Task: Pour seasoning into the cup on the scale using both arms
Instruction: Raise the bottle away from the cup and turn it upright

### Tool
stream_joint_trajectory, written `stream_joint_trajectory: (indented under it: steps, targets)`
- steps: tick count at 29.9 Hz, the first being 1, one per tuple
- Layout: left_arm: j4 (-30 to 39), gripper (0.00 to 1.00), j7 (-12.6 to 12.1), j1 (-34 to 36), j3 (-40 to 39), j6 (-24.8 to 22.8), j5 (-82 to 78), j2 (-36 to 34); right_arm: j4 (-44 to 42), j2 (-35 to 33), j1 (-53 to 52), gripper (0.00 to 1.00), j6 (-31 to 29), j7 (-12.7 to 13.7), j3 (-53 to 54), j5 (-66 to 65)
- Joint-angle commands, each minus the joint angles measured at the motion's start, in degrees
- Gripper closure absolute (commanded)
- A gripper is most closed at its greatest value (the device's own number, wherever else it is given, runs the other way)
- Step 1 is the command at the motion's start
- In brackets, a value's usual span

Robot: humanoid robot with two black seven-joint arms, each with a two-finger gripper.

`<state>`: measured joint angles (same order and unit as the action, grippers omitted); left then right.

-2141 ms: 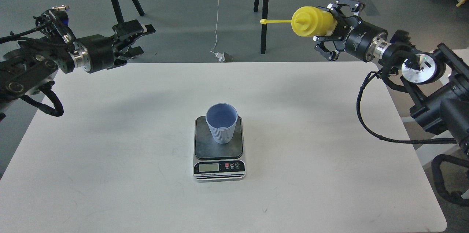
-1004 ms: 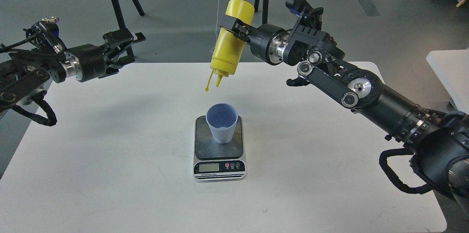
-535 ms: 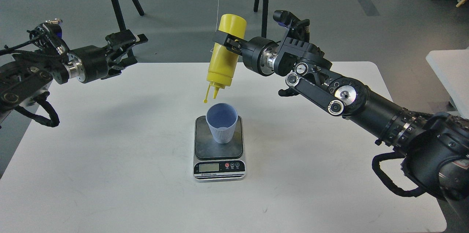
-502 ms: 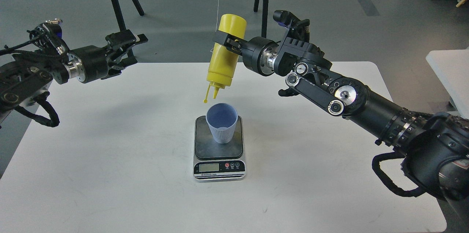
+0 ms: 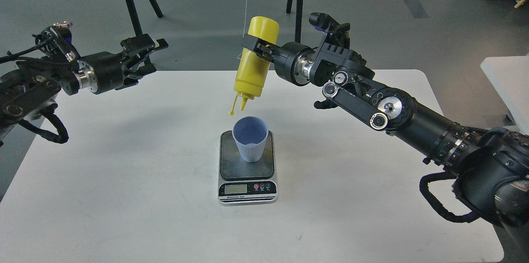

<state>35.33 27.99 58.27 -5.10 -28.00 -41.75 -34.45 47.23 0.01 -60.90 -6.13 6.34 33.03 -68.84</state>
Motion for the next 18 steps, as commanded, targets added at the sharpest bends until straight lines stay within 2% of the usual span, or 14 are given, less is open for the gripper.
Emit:
stream_joint_trajectory:
  steps: [1,6,9,14,18]
  targets:
    - [0.00,0.00,0.01,0.00,0.00,0.00,-0.08,0.00,-0.20,-0.01,0.08,0.95,0.51,0.69,6.67,4.57]
    - [0.00,0.00,0.01,0.00,0.09,0.00,-0.17,-0.09,-0.12,-0.01,-0.62,0.95,0.68,4.03,16.16,17.04]
    - [0.00,0.00,0.01,0.00,0.09,0.00,-0.17,-0.18,-0.12,-0.62,-0.36,0.95,0.60,7.89,24.24,26.62]
    - [0.00,0.00,0.01,-0.09,0.35,0.00,-0.35,-0.70,0.85,-6.85,2.71,0.96,0.68,13.87,33.66,45.94]
    - [0.00,0.00,0.01,-0.26,0.35,0.00,-0.35,-0.88,0.94,-11.95,6.66,0.96,0.68,17.21,38.50,60.55]
